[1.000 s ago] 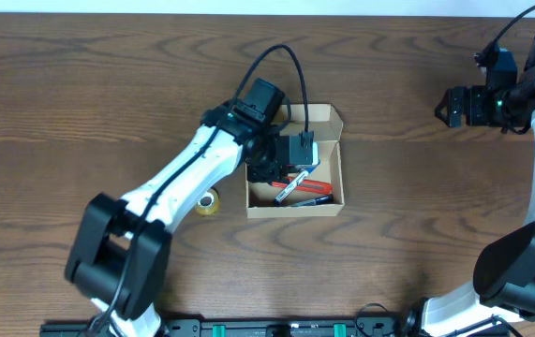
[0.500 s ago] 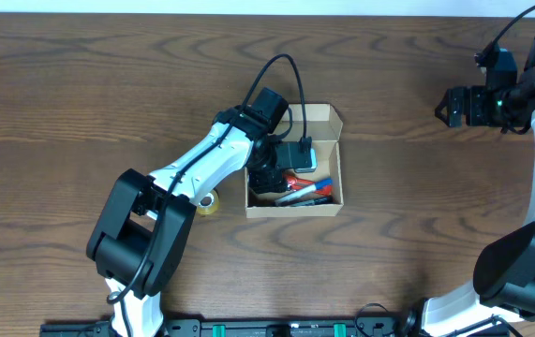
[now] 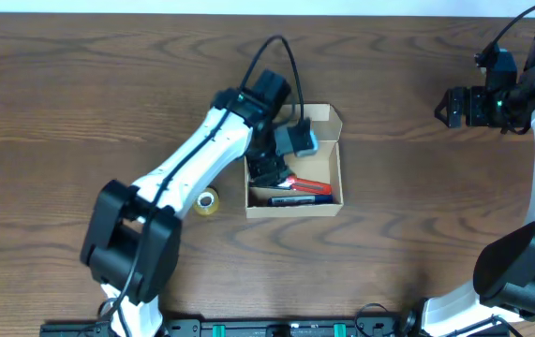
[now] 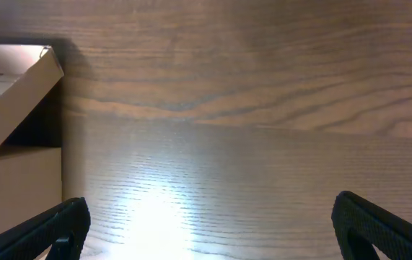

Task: Pack container
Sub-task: 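Open the left gripper and move it back over the yellow tape roll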

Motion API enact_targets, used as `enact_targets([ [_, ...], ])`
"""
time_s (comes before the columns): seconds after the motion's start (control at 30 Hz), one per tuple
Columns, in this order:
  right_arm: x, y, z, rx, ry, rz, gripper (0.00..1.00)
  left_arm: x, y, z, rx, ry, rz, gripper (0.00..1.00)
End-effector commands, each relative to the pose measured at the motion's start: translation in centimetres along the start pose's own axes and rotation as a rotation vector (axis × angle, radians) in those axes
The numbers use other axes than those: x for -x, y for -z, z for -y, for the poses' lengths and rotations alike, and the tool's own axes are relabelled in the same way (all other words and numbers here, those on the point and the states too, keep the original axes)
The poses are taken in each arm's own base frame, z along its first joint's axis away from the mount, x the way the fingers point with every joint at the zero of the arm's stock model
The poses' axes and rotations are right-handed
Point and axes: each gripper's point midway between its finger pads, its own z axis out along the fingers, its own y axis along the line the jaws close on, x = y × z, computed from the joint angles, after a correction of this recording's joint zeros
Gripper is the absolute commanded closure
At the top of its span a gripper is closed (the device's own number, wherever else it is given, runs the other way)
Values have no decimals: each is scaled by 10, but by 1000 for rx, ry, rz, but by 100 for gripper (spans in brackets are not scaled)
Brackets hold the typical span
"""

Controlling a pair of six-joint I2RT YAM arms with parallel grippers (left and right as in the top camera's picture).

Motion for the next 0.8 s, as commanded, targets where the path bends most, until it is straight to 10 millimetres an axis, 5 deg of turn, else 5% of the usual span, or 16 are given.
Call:
enact_targets([
  [0.0,-3,-5,-1,7,6,-14,1,9,61,-14,165,85,18,12],
  [0.03,-3,-5,-1,7,6,-14,1,7,72,-16,191,105,9,3],
  [0.2,-3,-5,-1,7,6,-15,1,-14,110,-21,261,187,-11,5],
  [0.37,-3,-5,-1,7,6,-16,1,-76,129,-53,325,466,-90,13],
  [0.53,-3,-5,-1,8,5,-17,1,-139,149,-89,366,868,-50,2],
  [0.77,-3,-5,-1,8,5,-18,1,-187,129,-78,324,1043,-83,4],
])
